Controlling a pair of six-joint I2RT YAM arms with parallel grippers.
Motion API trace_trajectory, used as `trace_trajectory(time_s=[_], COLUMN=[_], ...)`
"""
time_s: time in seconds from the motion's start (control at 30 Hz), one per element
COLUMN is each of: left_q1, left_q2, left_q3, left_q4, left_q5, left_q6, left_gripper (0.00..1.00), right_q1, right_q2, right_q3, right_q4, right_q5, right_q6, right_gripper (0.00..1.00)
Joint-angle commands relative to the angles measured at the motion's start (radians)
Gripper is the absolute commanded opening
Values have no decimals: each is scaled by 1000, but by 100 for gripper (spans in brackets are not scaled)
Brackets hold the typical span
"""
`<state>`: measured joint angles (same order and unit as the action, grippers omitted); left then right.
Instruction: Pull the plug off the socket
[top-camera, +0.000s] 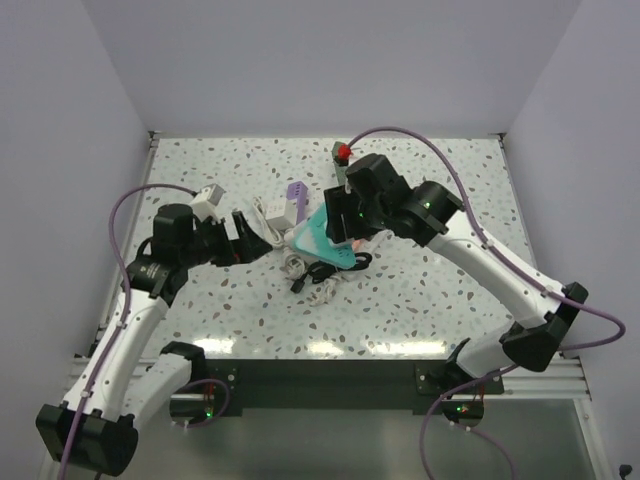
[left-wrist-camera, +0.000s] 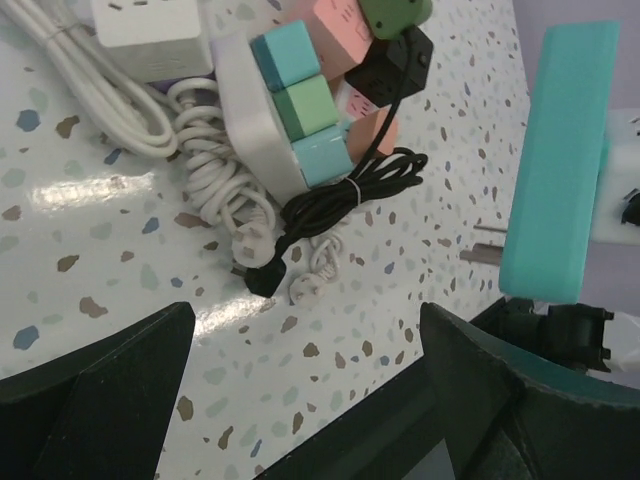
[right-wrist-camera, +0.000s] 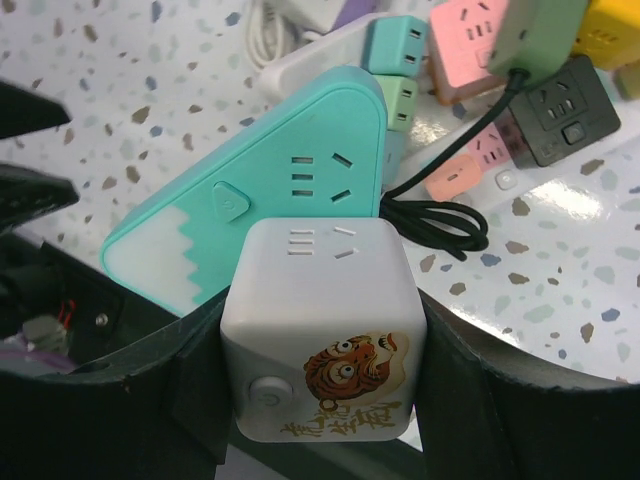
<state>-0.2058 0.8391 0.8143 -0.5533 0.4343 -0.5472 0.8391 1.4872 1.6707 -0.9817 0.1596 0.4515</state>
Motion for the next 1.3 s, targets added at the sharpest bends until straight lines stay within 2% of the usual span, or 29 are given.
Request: trace_trajectory(time_s=[0.0,0.03,0.13,0.27,0.43,0.53,0.63,0.73,0.8,0.83,0.87,0.93,0.97,1.03,1.07,1.13,1.17,1.27], left_q1=[-9,-10,-20,-59,-199,-239,-276,-305,-313,-326,-336,-369,-379,-394,-394,-395,-394,-394], left_q2=[50,66,109,129,213,261,288,336,377,388,397,416,425,434,437,440,442,462], left_q3=[86,94,117,95,126,125,123,138,138,138,134,131,128,118,112,97,89,65], left_q4=[125,137,171,242,174,214,286,262,257,262,265,274,273,274,279,289,293,312], left_q5=[204,283,406,510,416,406,420,396,400,414,420,423,414,403,397,353,337,261], left_q6=[93,93,86,70,144,144,119,131,138,136,129,125,119,115,101,84,64,9], left_gripper=[100,100,100,100,100,100,100,100,95,91,82,72,58,44,29,13,1,0], right_q1=[-3,-2,-2,-2,-2,-2,-2,-2,0,0,2,0,0,0,0,2,2,0], right_q2=[-40,-51,-73,-90,-85,-84,-81,-87,-93,-102,-107,-116,-119,-122,-123,-122,-123,-140], right_q3=[-58,-83,-111,-129,-134,-134,-132,-131,-129,-131,-135,-149,-154,-167,-172,-186,-195,-230], right_q4=[44,43,28,46,66,83,81,93,100,103,112,120,132,141,153,163,178,210], right_q5=[-129,-127,-147,-224,-354,-411,-413,-410,-405,-388,-367,-350,-335,-324,-319,-296,-287,-210], right_q6=[-120,-131,-164,-194,-215,-218,-220,-220,-226,-226,-224,-237,-241,-244,-246,-243,-238,-215], right_gripper=[0,0,0,0,0,0,0,0,0,0,0,0,0,0,0,0,0,0])
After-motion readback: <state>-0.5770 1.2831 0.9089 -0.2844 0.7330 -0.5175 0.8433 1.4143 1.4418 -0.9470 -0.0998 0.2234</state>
